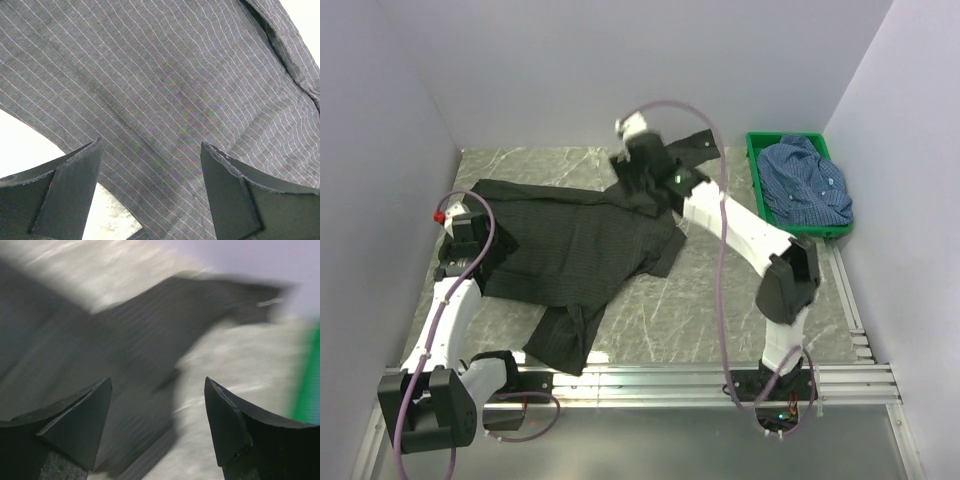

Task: Fold and stack the long sleeve shirts
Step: Flatten the shirt out

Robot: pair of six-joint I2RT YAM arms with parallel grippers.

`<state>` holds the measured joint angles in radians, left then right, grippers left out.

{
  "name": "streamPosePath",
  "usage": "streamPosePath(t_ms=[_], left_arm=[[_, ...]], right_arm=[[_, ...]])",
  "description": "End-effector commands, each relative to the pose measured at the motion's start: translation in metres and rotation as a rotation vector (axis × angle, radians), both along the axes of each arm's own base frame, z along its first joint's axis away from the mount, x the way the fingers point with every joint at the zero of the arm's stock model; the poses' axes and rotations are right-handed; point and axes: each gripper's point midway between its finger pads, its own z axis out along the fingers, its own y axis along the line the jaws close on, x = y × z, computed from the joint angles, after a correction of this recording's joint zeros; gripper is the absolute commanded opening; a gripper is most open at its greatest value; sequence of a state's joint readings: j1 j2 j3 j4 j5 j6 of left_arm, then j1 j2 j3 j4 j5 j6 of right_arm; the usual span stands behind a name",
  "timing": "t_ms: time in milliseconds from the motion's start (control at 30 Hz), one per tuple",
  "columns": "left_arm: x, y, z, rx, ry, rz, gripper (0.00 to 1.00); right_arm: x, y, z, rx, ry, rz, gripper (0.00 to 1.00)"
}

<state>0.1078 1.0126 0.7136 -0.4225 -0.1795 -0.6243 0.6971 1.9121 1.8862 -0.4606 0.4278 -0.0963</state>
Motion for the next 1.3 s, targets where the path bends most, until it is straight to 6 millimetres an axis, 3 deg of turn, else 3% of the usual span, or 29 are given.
streamPosePath(t_ms=[0, 67, 100, 167, 200, 233, 300, 433, 500, 600, 667, 700, 733, 767, 800, 833, 867, 933, 1000, 1100, 1267], left_arm=[[0.01, -0.005, 0.006, -0.016, -0.035, -0.024, 0.84], [0.011, -0.008, 0.001, -0.031, -0.018, -0.037, 0.84], [0.011, -0.009, 0.0, -0.035, -0.013, -0.039, 0.84], [0.012, -0.01, -0.005, -0.045, 0.002, -0.045, 0.84], [0.012, -0.012, -0.007, -0.054, 0.01, -0.052, 0.83], [0.012, -0.014, -0.009, -0.06, 0.015, -0.055, 0.83], [0.011, -0.016, -0.014, -0.07, 0.028, -0.061, 0.83], [0.013, -0.018, -0.022, -0.094, 0.052, -0.06, 0.84], [0.016, -0.022, -0.031, -0.125, 0.08, -0.053, 0.84], [0.026, -0.027, -0.04, -0.179, 0.103, -0.043, 0.83], [0.036, -0.026, -0.039, -0.189, 0.096, -0.033, 0.83], [0.039, -0.025, -0.048, -0.195, 0.124, -0.018, 0.81], [0.047, -0.022, -0.043, -0.187, 0.117, -0.009, 0.81], [0.051, -0.02, -0.044, -0.185, 0.122, 0.001, 0.8], [0.053, -0.019, -0.054, -0.186, 0.153, 0.01, 0.8], [0.062, -0.016, -0.05, -0.187, 0.144, 0.015, 0.8], [0.065, -0.014, -0.051, -0.189, 0.15, 0.016, 0.79], [0.073, -0.01, -0.058, -0.186, 0.168, 0.025, 0.79], [0.076, -0.009, -0.068, -0.189, 0.197, 0.028, 0.8], [0.076, -0.008, -0.082, -0.2, 0.231, 0.033, 0.79], [0.07, -0.009, -0.093, -0.208, 0.252, 0.04, 0.79]], right_arm=[[-0.095, 0.052, -0.016, 0.246, 0.203, 0.246, 0.8], [-0.132, 0.07, -0.029, 0.319, 0.279, 0.309, 0.79], [-0.168, 0.087, -0.054, 0.304, 0.364, 0.39, 0.79], [-0.207, 0.103, -0.073, 0.302, 0.46, 0.457, 0.78], [-0.241, 0.116, -0.085, 0.292, 0.527, 0.54, 0.78], [-0.26, 0.124, -0.091, 0.299, 0.571, 0.582, 0.78], [-0.293, 0.137, -0.106, 0.304, 0.643, 0.654, 0.77], [-0.318, 0.153, -0.142, 0.257, 0.775, 0.713, 0.78], [-0.314, 0.156, -0.148, 0.228, 0.782, 0.692, 0.78], [-0.292, 0.151, -0.167, 0.168, 0.744, 0.59, 0.77], [-0.266, 0.138, -0.176, 0.147, 0.691, 0.48, 0.76], [-0.258, 0.126, -0.184, 0.135, 0.688, 0.429, 0.75], [-0.248, 0.117, -0.181, 0.162, 0.676, 0.372, 0.75], [-0.227, 0.094, -0.19, 0.167, 0.665, 0.278, 0.72], [-0.219, 0.083, -0.191, 0.202, 0.67, 0.211, 0.7], [-0.208, 0.076, -0.178, 0.26, 0.637, 0.178, 0.69], [-0.194, 0.048, -0.189, 0.281, 0.65, 0.094, 0.68], [-0.178, 0.032, -0.176, 0.392, 0.614, 0.007, 0.68], [-0.166, 0.001, -0.187, 0.451, 0.62, -0.118, 0.67], [-0.157, -0.022, -0.193, 0.552, 0.632, -0.243, 0.67], [-0.152, -0.025, -0.201, 0.676, 0.634, -0.338, 0.72]])
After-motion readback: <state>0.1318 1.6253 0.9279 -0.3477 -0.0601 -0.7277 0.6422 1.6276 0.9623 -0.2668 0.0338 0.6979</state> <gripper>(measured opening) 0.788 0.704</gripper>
